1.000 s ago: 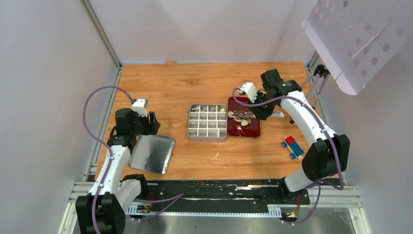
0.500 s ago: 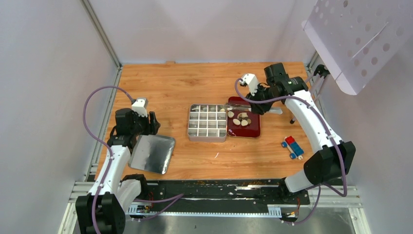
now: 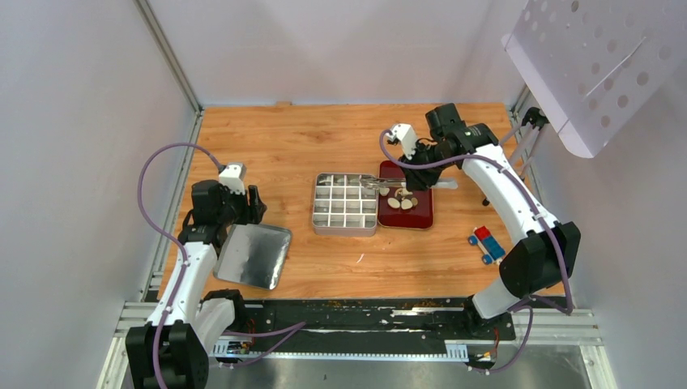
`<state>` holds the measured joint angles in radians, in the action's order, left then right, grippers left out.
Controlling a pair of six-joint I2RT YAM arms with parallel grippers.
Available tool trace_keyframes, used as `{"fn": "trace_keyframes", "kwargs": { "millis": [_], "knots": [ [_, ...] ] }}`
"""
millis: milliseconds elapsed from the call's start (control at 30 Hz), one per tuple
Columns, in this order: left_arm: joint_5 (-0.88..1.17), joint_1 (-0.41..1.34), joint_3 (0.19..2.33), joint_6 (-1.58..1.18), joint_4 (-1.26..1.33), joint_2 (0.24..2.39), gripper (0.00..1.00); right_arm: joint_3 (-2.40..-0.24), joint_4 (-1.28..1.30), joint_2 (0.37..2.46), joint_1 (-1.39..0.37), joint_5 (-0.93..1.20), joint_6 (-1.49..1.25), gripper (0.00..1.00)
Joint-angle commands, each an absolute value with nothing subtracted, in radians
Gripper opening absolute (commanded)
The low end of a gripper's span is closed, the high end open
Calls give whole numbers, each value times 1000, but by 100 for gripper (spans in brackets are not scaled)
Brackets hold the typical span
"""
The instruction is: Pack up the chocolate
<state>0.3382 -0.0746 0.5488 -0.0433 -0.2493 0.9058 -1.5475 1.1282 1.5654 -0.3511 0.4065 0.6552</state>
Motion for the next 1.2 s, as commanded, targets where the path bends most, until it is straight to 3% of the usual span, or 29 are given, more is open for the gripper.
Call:
{"fn": "trace_keyframes", "kwargs": {
  "millis": [0, 700, 1000, 1167],
  "knots": [
    [346, -84, 563, -48, -222, 888, 68, -1551, 1115, 1563, -360, 431, 636, 26],
    [350, -83, 562, -50, -216, 896, 68, -1536, 1119, 1543, -360, 460, 615, 38],
    [346, -84, 564, -45, -226, 892, 68, -1568, 1104, 1557, -348, 418, 606, 33],
    [344, -84, 564, -42, -225, 896, 68, -1559, 1118, 1548, -246, 416, 599, 31]
  ]
}}
